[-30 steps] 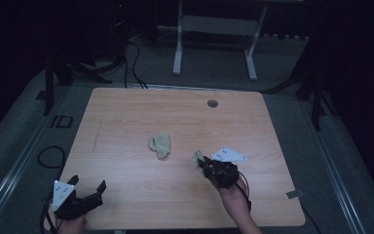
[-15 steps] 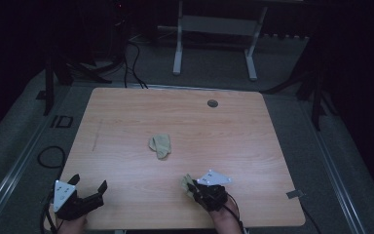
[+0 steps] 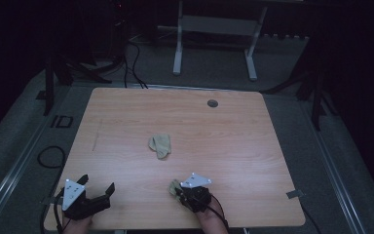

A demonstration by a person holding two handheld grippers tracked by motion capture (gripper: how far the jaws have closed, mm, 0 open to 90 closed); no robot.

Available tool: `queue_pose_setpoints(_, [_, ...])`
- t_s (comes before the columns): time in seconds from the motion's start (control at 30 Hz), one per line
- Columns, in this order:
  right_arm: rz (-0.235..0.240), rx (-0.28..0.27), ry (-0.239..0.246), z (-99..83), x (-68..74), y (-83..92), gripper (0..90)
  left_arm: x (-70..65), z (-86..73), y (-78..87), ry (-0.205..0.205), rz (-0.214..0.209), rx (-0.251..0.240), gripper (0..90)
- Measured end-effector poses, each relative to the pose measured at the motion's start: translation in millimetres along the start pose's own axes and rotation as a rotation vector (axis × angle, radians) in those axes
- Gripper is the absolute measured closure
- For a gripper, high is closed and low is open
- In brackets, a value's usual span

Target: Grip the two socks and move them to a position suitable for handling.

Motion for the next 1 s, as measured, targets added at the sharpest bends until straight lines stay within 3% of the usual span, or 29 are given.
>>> queue_pose_setpoints(0.17, [0.03, 0.003, -0.003, -0.7, -2.4, -1.1, 76.2, -3.3, -1.9, -2.2, 0.001, -0.021, 0.015, 1.9])
queue_pose_setpoints(0.23, [0.05, 0.004, -0.018, -1.0, -3.2, -1.3, 73.3, -5.2, -2.1, -4.1, 0.019, -0.031, 0.02, 2.0])
queue_pose_setpoints(0.3, [0.065, 0.013, -0.018, -0.3, -1.8, -1.3, 63.7, -7.5, -1.3, -4.8, 0.027, -0.039, 0.022, 2.0])
queue_pose_setpoints(0.37, [0.074, 0.027, -0.012, 0.7, -0.4, -0.9, 63.7, -7.5, -1.3, -4.8, 0.027, -0.039, 0.022, 2.0])
queue_pose_setpoints(0.4, [0.086, 0.052, 0.009, 3.5, 1.4, 1.1, 49.1, -15.5, -1.6, -6.5, 0.021, -0.088, 0.039, 7.8])
queue_pose_setpoints(0.43, [0.086, 0.052, 0.009, 3.5, 1.4, 1.1, 49.1, -15.5, -1.6, -6.5, 0.021, -0.088, 0.039, 8.1])
queue_pose_setpoints(0.47, [0.106, 0.045, 0.015, 9.3, 1.3, 6.9, 46.4, -25.7, -2.6, -9.3, -0.007, -0.138, 0.062, 8.1])
queue_pose_setpoints(0.5, [0.106, 0.021, 0.012, 15.5, -0.9, 12.5, 44.9, -31.3, -2.3, -10.5, -0.016, -0.158, 0.07, 8.9])
queue_pose_setpoints(0.57, [0.11, -0.012, -0.009, 25.5, -4.3, 21.9, 44.3, -36.0, -1.7, -11.4, -0.019, -0.175, 0.072, 15.4])
queue_pose_setpoints(0.6, [0.11, -0.012, -0.009, 25.5, -4.3, 21.9, 44.3, -44.4, 0.0, -12.5, -0.027, -0.202, 0.078, 15.4])
queue_pose_setpoints(0.63, [0.107, -0.053, -0.019, 36.7, -7.0, 33.3, 46.3, -59.6, 3.4, -14.6, -0.012, -0.26, 0.094, 16.7])
queue_pose_setpoints(0.7, [0.115, -0.065, -0.014, 40.1, -5.0, 38.3, 52.4, -65.6, 5.0, -15.2, -0.003, -0.285, 0.092, 25.4])
queue_pose_setpoints(0.73, [0.118, -0.068, -0.002, 39.8, -2.9, 39.1, 56.1, -84.0, 8.8, -17.8, 0.002, -0.341, 0.105, 30.0])
queue_pose_setpoints(0.8, [0.124, -0.056, 0.018, 37.1, 0.2, 37.5, 56.5, -90.3, 9.7, -19.0, 0.01, -0.363, 0.108, 40.7])
queue_pose_setpoints(0.83, [0.127, -0.045, 0.03, 34.8, 2.0, 35.5, 58.9, -98.8, 10.1, -20.9, 0.012, -0.392, 0.124, 40.7])
queue_pose_setpoints(0.87, [0.128, -0.031, 0.045, 28.0, 6.4, 29.9, 62.0, -117.9, 9.5, -24.5, -0.024, -0.457, 0.152, 50.2])
queue_pose_setpoints(0.9, [0.135, -0.019, 0.043, 23.8, 9.2, 26.1, 62.0, -125.3, 8.7, -25.8, -0.039, -0.487, 0.166, 56.2])
queue_pose_setpoints(1.0, [0.136, 0.008, 0.06, 16.2, 12.6, 17.9, 62.0, -141.3, 4.5, -29.1, -0.098, -0.535, 0.212, 71.7])
Point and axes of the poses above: each handheld gripper's, and its own axes: y roughly backward along the jaws, z roughly out of its top, x roughly to its left, the point moved 5 cm from there along -y, roughly forward along the jaws, and after that the axes turned 10 degrees about -x, right-handed, at the moved point
